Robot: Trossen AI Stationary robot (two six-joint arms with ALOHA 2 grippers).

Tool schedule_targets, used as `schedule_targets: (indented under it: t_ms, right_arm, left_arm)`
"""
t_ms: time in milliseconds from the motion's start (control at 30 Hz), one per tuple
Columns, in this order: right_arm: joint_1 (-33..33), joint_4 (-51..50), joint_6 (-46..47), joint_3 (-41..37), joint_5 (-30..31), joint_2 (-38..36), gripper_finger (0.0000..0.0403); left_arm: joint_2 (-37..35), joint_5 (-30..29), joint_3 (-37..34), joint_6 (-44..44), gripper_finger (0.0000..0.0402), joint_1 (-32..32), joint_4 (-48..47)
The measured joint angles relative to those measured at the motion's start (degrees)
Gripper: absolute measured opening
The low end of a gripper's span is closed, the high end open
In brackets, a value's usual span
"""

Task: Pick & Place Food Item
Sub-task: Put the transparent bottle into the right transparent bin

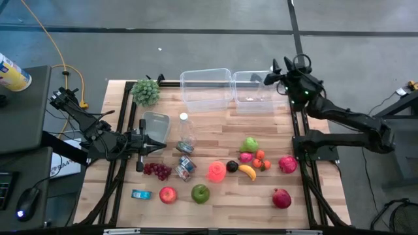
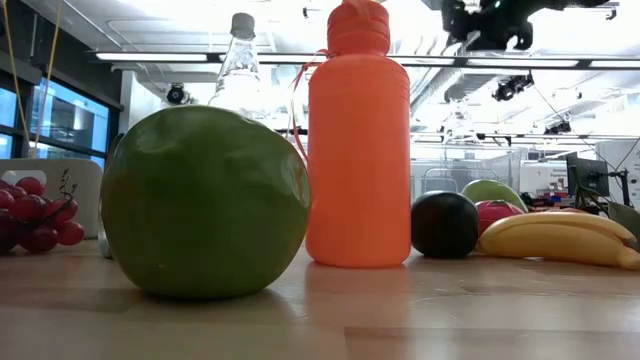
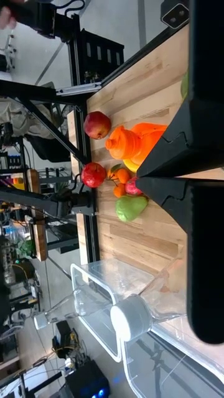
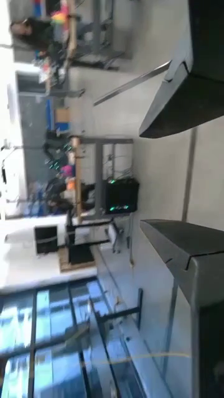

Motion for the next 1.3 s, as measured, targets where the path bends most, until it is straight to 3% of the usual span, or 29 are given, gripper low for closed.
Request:
schedule_targets:
  t_ms: [433,600,900,1067,1300]
  right_arm:
    - [20.36,-0.31,-13.80,0.00,-0.10,-11.04,0.0215]
    - [29.81,-0.31,-19.24,0.00,-2.00,-11.80,0.0215]
    - [46.10,-3.68,-19.55,-0.02,-2.04,-10.99,0.0215]
    - [54.78,-6.53,-18.34,-0.02,-2.01,-7.69,0.0215]
    - [65.14,-6.26,-17.76,-0.02,1.99,-2.39,0.0215]
  left_arm:
    - [0.00,0.00,0.00,-0.06,0.0000,0.00,-0.01]
    - [0.00,0.02,0.00,-0.10,0.0000,0.00,-0.01]
    - [2.98,-0.21,0.00,-0.66,0.0003,0.00,0.06]
    - [6.38,-4.71,0.00,4.89,0.0022,0.00,2.79]
    - [10.35,-8.99,0.00,21.21,0.0074,0.00,19.33]
